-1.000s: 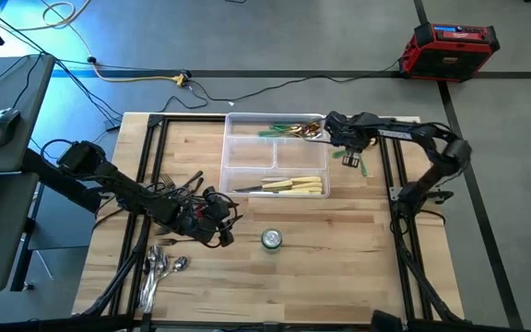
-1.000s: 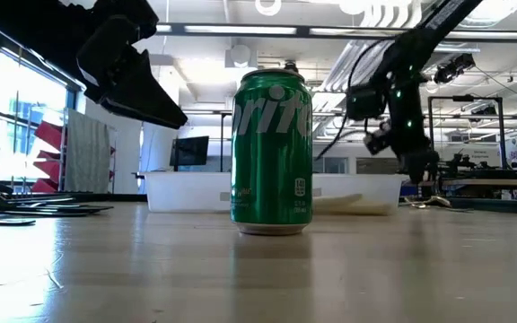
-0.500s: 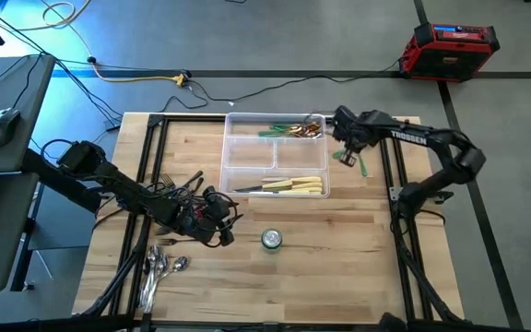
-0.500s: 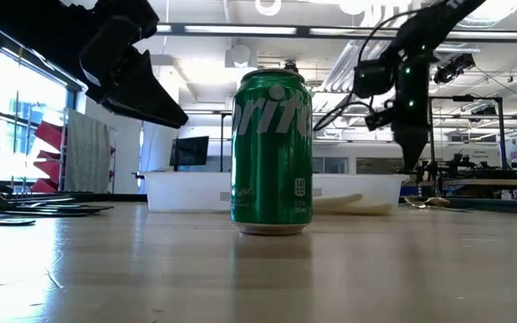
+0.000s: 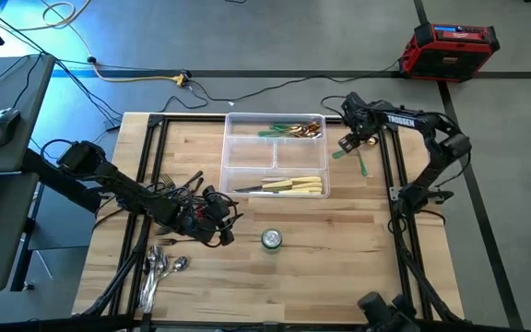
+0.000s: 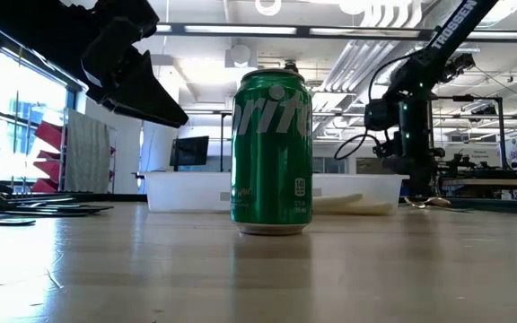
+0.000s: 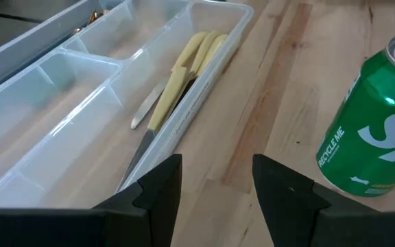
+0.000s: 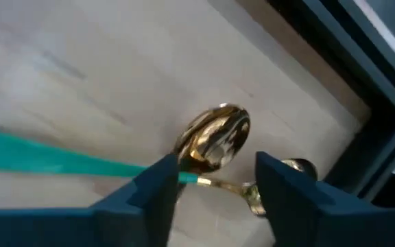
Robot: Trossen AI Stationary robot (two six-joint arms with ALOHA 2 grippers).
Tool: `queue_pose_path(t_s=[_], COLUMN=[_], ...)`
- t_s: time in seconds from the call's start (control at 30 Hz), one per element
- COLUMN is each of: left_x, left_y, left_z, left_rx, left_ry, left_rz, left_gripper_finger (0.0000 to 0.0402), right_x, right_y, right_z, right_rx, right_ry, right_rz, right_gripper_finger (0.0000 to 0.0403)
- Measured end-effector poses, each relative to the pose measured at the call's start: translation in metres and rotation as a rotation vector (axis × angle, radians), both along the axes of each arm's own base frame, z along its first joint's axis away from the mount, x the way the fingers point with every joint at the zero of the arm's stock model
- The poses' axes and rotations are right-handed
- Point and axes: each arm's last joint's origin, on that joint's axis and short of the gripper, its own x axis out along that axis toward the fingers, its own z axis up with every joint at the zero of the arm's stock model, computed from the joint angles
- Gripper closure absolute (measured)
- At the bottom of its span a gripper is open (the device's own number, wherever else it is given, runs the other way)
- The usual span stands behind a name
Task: Sort silverware
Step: Put the green spoon into the silverware tray
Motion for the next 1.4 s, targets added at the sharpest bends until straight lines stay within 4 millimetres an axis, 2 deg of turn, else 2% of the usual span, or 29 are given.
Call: queue_pose_path(t_s=[0.13,0.3,0.4,0.87,1.17,1.4], left_x=[0.000,0.000,0.000,0.000,0.000,0.000], left_y=[0.000,0.000,0.000,0.000,0.000,0.000], left_z=[0.000,0.000,0.000,0.000,0.000,0.000], left_rx=[0.000,0.000,-0.002,-0.003,-0.003,0.001], left_ry=[0.000,0.001,0.002,0.004,0.006,0.004], left_rz=[0.000,0.000,-0.002,-0.005,-0.005,-0.001], left_gripper_finger=[0.0243,0.0243,0.0243,0.0243,0.0243,0.0243], right_x=[-0.001,-0.002,-0.003,-0.003,-0.002,-0.001], right_y=[-0.006,-0.012,-0.012,-0.013,-0.012,-0.013], right_z=[-0.008,-0.015,-0.016,-0.015,-0.013,0.012], right_rx=[0.037,0.054,0.059,0.063,0.091,0.190], right_ry=[-0.068,-0.107,-0.111,-0.116,-0.115,-0.062], right_rz=[-0.009,-0.018,-0.020,0.001,0.027,-0.004], right_gripper_finger=[0.0172,0.0178,0.0207,0.0396,0.0388,0.0386])
